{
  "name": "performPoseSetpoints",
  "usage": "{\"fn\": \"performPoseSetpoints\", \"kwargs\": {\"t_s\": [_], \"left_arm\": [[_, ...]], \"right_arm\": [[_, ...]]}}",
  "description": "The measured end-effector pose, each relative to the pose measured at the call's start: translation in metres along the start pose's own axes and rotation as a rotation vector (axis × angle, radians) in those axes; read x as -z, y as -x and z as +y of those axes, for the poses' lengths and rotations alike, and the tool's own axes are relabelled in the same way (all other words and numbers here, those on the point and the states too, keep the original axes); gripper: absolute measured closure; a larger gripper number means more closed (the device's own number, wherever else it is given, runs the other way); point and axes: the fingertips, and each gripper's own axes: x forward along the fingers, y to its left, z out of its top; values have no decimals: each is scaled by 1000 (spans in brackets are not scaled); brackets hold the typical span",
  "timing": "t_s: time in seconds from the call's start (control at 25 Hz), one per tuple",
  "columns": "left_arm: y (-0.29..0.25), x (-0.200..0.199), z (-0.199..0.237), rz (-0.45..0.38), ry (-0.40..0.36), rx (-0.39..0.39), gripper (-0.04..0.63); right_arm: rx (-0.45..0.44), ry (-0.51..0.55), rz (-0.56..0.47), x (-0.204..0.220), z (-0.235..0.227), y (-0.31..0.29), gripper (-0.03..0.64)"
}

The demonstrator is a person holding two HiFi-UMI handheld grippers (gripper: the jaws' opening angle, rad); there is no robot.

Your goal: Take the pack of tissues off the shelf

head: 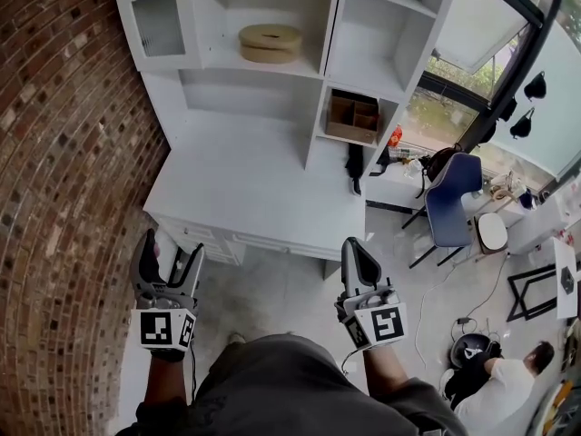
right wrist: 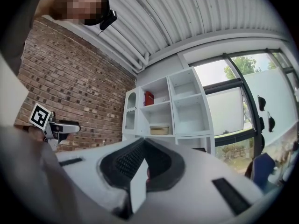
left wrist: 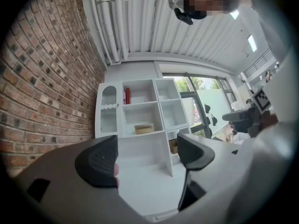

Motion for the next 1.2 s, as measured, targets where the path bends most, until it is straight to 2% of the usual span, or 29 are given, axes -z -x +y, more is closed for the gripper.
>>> {"fn": "performPoseSetpoints", "kwargs": {"t_s": [0.2, 0.36, 0.48, 0.84, 1.2], "left_arm": [[-7, 4, -14, 12, -14, -28, 202], [-15, 13, -10, 34, -23, -43, 202], [-34, 23, 0, 37, -15, -47, 202], [-133, 54, 50, 29, -3, 11, 204], [-240, 54, 98, -10, 6, 101, 206]], "right_arm": [[-40, -6, 13, 12, -17, -7, 617], [-56, -62, 57, 22, -18, -22, 617], [-59, -28, 47, 28, -24, -44, 617], [-16, 29, 38, 34, -34, -139, 617], [53, 42, 39, 31, -41, -233, 617]]}}
